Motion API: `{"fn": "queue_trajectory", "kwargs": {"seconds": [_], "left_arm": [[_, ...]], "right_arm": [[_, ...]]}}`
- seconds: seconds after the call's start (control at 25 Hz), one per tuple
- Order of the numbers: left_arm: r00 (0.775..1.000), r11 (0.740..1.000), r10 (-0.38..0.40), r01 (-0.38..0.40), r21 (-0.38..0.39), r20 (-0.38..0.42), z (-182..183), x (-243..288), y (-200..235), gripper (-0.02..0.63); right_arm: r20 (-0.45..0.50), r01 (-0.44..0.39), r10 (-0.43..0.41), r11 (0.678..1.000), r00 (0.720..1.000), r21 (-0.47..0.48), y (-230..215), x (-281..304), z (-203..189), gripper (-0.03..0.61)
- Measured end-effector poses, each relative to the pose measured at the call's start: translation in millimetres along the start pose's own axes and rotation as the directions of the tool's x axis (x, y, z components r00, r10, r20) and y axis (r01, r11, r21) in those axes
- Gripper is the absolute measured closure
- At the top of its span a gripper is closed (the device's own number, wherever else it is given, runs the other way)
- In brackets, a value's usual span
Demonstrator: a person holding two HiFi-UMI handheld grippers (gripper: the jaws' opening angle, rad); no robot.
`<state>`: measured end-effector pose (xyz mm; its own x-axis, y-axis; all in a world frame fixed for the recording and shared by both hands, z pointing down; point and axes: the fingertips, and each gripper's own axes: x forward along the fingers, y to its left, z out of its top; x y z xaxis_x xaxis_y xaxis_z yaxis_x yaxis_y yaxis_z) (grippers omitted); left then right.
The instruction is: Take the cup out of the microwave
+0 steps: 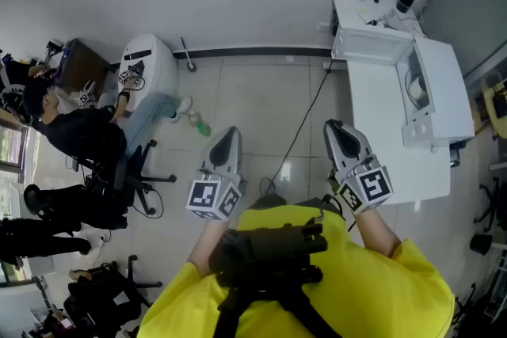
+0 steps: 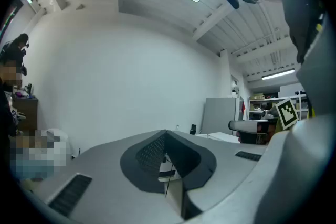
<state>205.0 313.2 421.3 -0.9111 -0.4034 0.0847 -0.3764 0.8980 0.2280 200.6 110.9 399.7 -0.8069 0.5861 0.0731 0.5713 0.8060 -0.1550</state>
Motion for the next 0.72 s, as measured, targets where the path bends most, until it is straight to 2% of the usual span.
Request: {"fn": "queue_trajectory", "kwargs": {"seconds": [0.04, 0.16, 0.28, 0.52, 0.72], "left_arm": [[1.0, 1.0, 0.002, -0.002, 0.003, -0.006, 4, 4, 19, 0.612], [0.999, 1.0, 0.009, -0.008, 0.017, -0.037, 12, 20, 67, 0.612], [0.998, 1.0, 0.003, -0.002, 0.02, -0.061, 14, 42, 94, 0.612], [0.998, 1.0, -0.015, 0.015, 0.002, -0.059, 10, 121, 130, 0.612], [0.997, 0.998, -0.064, 0.064, 0.014, -0.047, 24, 215, 134, 0.612]], "right_arm": [[0.004, 0.002, -0.002, 1.0, 1.0, -0.002, 6, 17, 2, 0.574], [0.012, 0.009, -0.009, 1.0, 1.0, 0.001, 18, 62, 9, 0.574], [-0.005, 0.031, -0.031, 1.0, 1.0, 0.004, 13, 92, 6, 0.574], [-0.027, 0.075, -0.075, 0.997, 0.997, 0.021, -41, 147, 0, 0.575], [-0.006, 0.115, -0.115, 0.993, 0.993, 0.039, -114, 202, 10, 0.574]]}}
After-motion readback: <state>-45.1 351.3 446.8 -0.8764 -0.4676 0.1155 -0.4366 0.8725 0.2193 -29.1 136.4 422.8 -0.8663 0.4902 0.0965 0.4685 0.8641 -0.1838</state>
